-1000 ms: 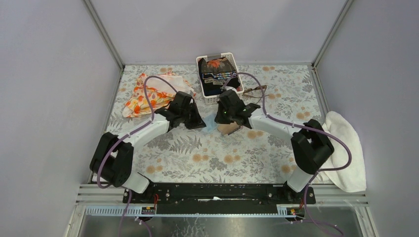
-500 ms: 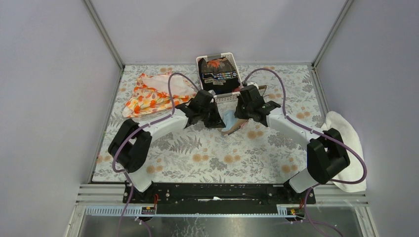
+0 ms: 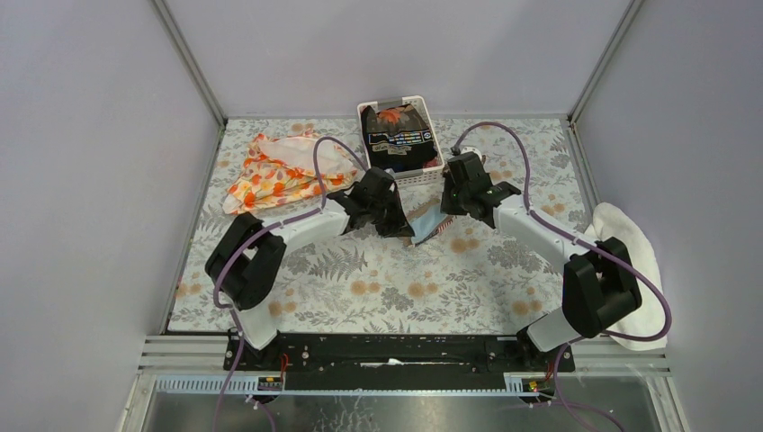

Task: Organize the sunglasses
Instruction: Place the glasses cleaning cloth in the sunglasses case.

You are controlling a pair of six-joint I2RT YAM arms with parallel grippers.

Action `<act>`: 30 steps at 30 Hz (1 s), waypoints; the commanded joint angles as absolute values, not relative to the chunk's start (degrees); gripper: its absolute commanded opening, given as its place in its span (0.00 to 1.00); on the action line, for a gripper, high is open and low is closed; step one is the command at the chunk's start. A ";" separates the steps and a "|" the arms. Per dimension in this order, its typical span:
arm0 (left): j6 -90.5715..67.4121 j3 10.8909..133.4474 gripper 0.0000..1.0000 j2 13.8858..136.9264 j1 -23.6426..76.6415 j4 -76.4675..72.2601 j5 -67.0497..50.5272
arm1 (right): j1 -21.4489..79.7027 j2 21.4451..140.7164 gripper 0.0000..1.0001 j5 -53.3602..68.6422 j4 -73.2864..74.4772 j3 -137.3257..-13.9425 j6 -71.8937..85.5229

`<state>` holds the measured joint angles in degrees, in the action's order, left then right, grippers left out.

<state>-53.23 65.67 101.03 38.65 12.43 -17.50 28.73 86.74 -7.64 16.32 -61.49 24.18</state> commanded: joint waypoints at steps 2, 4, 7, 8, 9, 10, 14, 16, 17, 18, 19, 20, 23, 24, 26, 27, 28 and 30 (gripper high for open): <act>-53.71 66.91 0.00 102.93 39.19 10.85 -15.48 | 28.26 87.03 0.00 -9.06 17.83 -63.10 21.75; -53.65 66.98 0.00 103.92 39.19 10.82 -15.22 | 28.20 87.51 0.00 -9.22 17.82 -63.11 21.54; -53.69 66.76 0.00 104.84 39.18 10.79 -14.23 | 28.12 88.29 0.00 -9.62 17.02 -62.93 21.28; -53.59 66.69 0.00 104.99 39.20 10.74 -13.93 | 28.06 88.71 0.00 -9.64 16.79 -63.01 21.21; -53.45 66.63 0.00 105.23 39.20 10.73 -13.82 | 27.96 89.29 0.00 -9.59 16.76 -63.20 21.14; -53.39 66.67 0.00 105.44 39.20 10.73 -13.79 | 27.93 89.87 0.00 -9.59 16.75 -63.39 21.12; -53.34 66.87 0.00 106.81 39.20 10.72 -14.12 | 27.77 92.39 0.00 -9.37 16.05 -63.77 21.09; -53.26 67.03 0.00 107.25 39.17 10.69 -14.14 | 27.71 93.39 0.00 -9.21 15.81 -63.85 21.16; -53.14 67.06 0.00 107.43 39.19 10.72 -14.16 | 27.63 93.91 0.00 -9.05 15.68 -63.88 21.19; -53.05 67.09 0.00 107.61 39.15 10.72 -14.17 | 27.65 94.33 0.00 -8.98 15.54 -63.83 21.18; -52.94 67.11 0.00 107.74 39.19 10.77 -14.11 | 27.66 94.72 0.00 -9.03 15.37 -63.75 21.18; -52.84 67.21 0.00 107.82 39.19 10.73 -14.00 | 27.67 95.12 0.00 -9.11 15.16 -63.72 21.10; -52.35 67.38 0.00 108.27 39.16 10.72 -13.88 | 27.61 96.06 0.00 -9.50 14.85 -63.58 20.84; -52.11 67.45 0.00 108.33 39.26 10.73 -13.89 | 27.54 96.33 0.00 -9.76 14.62 -63.36 20.75; -51.47 67.65 0.00 108.72 39.35 10.88 -14.12 | 27.55 96.86 0.00 -10.43 14.04 -62.71 20.51; -50.91 67.85 0.00 109.05 39.42 11.01 -14.46 | 27.51 97.20 0.00 -10.79 14.05 -62.41 20.33; -50.36 68.29 0.00 109.48 39.46 11.65 -14.79 | 27.49 97.38 0.00 -11.09 14.01 -62.01 20.13; -49.10 69.11 0.00 110.00 39.74 12.81 -14.79 | 27.50 97.55 0.00 -11.24 13.54 -60.87 19.81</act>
